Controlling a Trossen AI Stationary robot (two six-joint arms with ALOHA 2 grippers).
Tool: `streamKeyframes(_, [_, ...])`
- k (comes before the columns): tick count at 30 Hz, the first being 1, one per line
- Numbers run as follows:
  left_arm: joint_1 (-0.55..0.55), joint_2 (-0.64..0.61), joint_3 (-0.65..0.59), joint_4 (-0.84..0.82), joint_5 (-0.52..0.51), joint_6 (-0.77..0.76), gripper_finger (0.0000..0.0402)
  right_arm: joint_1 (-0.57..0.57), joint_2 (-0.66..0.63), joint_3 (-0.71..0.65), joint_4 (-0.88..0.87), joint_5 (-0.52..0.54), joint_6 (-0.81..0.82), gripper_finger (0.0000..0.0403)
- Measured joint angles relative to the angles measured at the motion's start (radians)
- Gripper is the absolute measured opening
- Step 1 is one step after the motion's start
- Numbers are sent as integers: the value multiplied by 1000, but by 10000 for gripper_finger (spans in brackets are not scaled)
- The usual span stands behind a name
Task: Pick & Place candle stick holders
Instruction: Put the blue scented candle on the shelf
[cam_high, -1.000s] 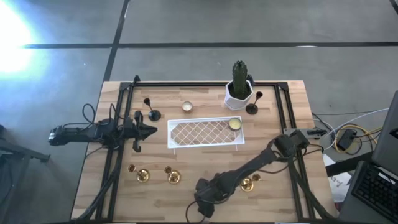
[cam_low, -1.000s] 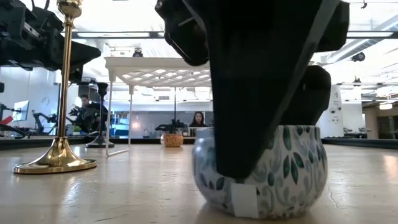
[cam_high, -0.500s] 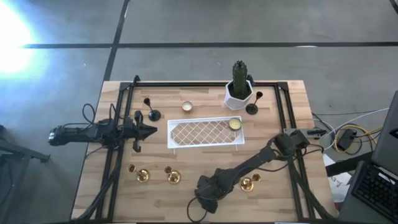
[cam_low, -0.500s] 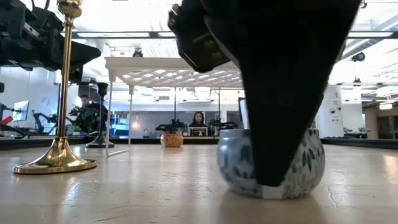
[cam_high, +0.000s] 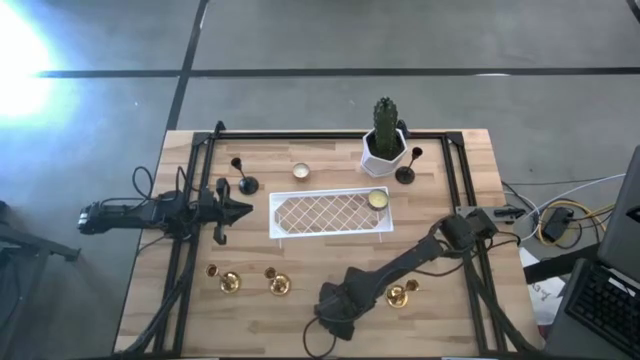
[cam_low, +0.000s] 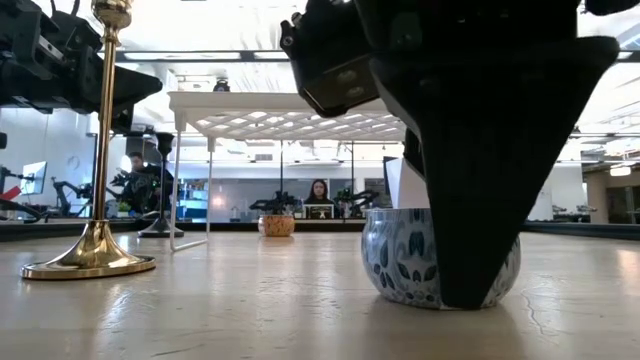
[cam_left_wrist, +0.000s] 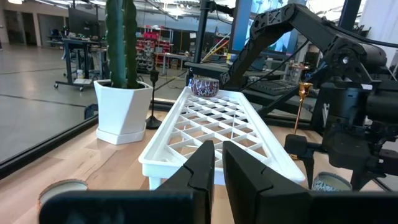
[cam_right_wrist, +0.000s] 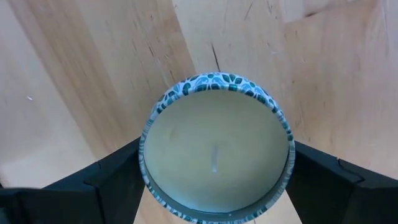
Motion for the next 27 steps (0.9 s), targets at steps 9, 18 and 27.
streamKeyframes(9, [0, 0, 0, 0, 0, 0, 37, -1, -1, 1, 11, 13, 78, 325])
streamKeyframes(18, [0, 0, 0, 0, 0, 0, 37, -1, -1, 2, 1, 17, 110, 303])
streamKeyframes(27, [0, 0, 0, 0, 0, 0, 37, -2, -5, 2, 0, 4, 135, 286])
